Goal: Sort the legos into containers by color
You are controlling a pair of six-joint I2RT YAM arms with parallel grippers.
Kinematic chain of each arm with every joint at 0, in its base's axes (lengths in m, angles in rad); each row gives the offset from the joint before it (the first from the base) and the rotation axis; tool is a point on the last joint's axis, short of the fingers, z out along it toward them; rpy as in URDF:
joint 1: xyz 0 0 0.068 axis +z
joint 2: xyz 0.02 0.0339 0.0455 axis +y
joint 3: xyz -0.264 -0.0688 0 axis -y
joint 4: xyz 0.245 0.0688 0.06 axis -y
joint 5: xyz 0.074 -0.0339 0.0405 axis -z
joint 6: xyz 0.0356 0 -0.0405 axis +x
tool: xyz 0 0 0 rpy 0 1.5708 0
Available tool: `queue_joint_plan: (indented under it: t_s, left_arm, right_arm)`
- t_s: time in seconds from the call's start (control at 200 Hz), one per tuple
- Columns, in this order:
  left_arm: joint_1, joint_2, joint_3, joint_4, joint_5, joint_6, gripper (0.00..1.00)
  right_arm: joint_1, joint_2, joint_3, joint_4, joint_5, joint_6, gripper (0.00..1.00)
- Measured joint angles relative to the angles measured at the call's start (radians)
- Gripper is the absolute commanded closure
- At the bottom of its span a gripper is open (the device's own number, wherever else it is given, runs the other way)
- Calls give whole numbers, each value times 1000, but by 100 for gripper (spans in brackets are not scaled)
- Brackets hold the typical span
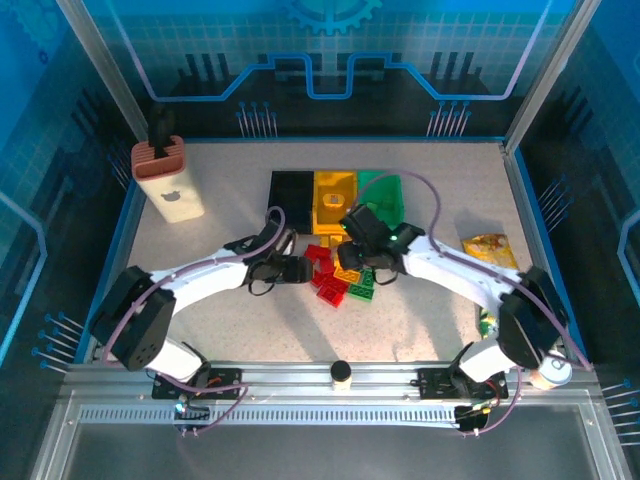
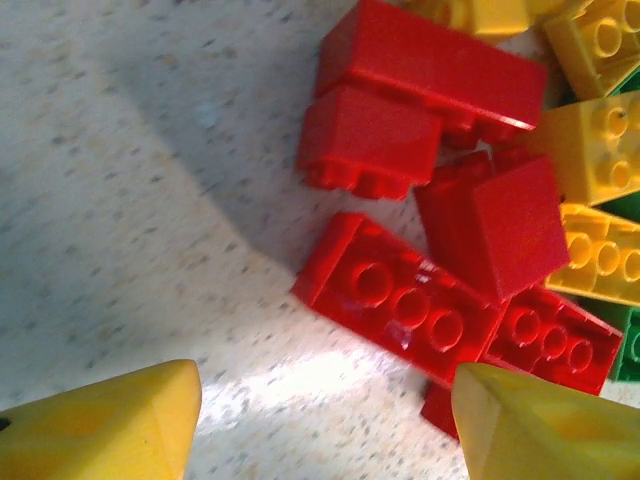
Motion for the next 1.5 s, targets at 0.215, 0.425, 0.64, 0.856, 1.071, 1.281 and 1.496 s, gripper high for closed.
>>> queue_joint_plan:
  t_s: [0.215, 0.425, 0.64, 0.856, 1.071, 1.281, 1.496]
  left_arm:
    - [-8, 129, 102, -8, -1, -13, 39]
    - [-29, 199, 147, -41, -13, -25, 45]
    - [-64, 249, 187, -89, -70, -31, 57]
    - [-72, 238, 177, -118, -123, -56, 70]
    - [-73, 151, 144, -195, -154, -69, 79]
    - [-43, 35, 179, -246, -186, -42, 79]
    - [101, 59, 399, -264, -183, 31, 79]
  right_arm:
    - [-48, -175, -105, 4, 32, 22, 49]
    - [-89, -274, -178, 0, 31, 29, 49]
    - [-98, -295, -192, 2, 27, 29, 50]
    - [-104, -305, -196, 13, 24, 29, 50]
    - [-106, -327, -239, 32, 20, 29, 51]
    - [-110, -345, -267, 38, 11, 29, 51]
    - [-107, -341, -283, 55, -44, 30, 52]
